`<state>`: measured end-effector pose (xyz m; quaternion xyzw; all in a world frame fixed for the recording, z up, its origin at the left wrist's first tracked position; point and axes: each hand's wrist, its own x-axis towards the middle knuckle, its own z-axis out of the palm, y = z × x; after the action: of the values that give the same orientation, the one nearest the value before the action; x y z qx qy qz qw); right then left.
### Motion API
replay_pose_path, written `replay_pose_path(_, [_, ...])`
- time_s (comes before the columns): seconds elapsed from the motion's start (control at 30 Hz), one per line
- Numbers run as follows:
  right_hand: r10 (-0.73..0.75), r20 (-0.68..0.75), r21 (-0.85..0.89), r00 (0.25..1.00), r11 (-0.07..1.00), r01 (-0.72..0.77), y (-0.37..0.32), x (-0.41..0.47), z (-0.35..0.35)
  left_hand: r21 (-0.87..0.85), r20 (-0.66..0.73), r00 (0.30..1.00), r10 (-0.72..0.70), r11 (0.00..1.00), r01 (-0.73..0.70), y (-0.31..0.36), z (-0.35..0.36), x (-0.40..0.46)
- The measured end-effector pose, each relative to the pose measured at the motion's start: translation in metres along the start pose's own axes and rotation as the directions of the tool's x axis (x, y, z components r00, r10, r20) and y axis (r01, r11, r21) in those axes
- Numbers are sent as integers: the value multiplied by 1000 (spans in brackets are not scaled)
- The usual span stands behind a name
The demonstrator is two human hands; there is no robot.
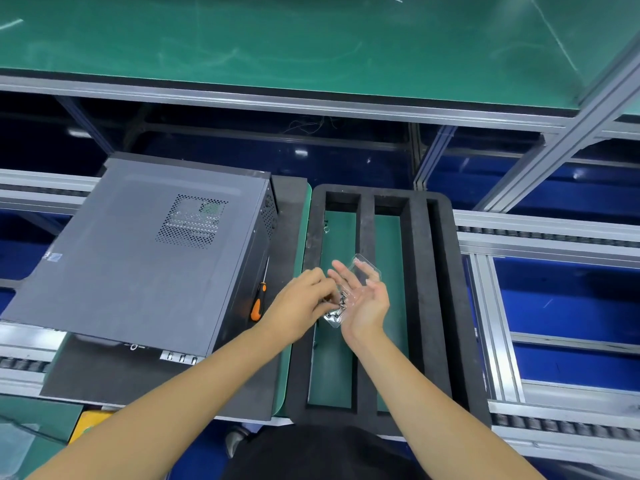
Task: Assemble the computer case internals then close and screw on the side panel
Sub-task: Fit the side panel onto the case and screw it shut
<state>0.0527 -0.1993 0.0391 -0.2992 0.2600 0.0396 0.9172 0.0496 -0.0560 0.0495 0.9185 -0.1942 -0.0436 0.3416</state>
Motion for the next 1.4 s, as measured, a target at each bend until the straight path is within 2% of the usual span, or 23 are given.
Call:
replay_pose_path(0.13, [-9, 9, -52, 1000, 999, 10, 0, 0, 1, 93, 47, 999, -20, 996, 15, 2, 2, 5])
replay_pose_path(0.33, [17, -19, -27, 1000, 999, -17, -2, 0, 1, 82, 166, 974, -152, 987, 140, 2, 1, 16])
replay_pose_path(0.47, [11, -21, -58, 1000, 998, -12, -1, 1, -1, 141, 187, 973, -133, 984, 107, -1, 2, 19])
replay_pose_path(0.6, [13, -28, -50, 1000, 999, -14, 0, 3, -4, 153, 190, 980, -56, 988, 26, -1, 3, 18])
replay_pose_path(0.8, [18, -49, -37, 999, 999, -20, 0, 5, -4, 66, 117, 993, 32, 997, -40, 0, 1, 17])
replay_pose_path(0.93, [27, -33, -45, 999, 999, -28, 0, 9, -4, -162, 42, 999, -35, 986, 42, -2, -1, 18])
replay_pose_path(1.07, [7, -38, -72, 999, 997, -10, 3, 13, -8, -471, -100, 962, -254, 864, 179, -10, -8, 15])
replay_pose_path(1.17, [4, -59, -91, 998, 996, -9, 3, 18, -14, -482, -165, 889, -428, 821, 306, -32, -6, 11])
replay_pose_path(1.27, [29, -89, -103, 996, 994, -38, 1, 21, -19, -561, -53, 815, -576, 692, 453, -48, 9, 3])
replay_pose_path(1.4, [44, -71, -83, 996, 995, -50, 1, 23, -27, -662, 73, 752, -655, 532, 528, -56, 29, -9])
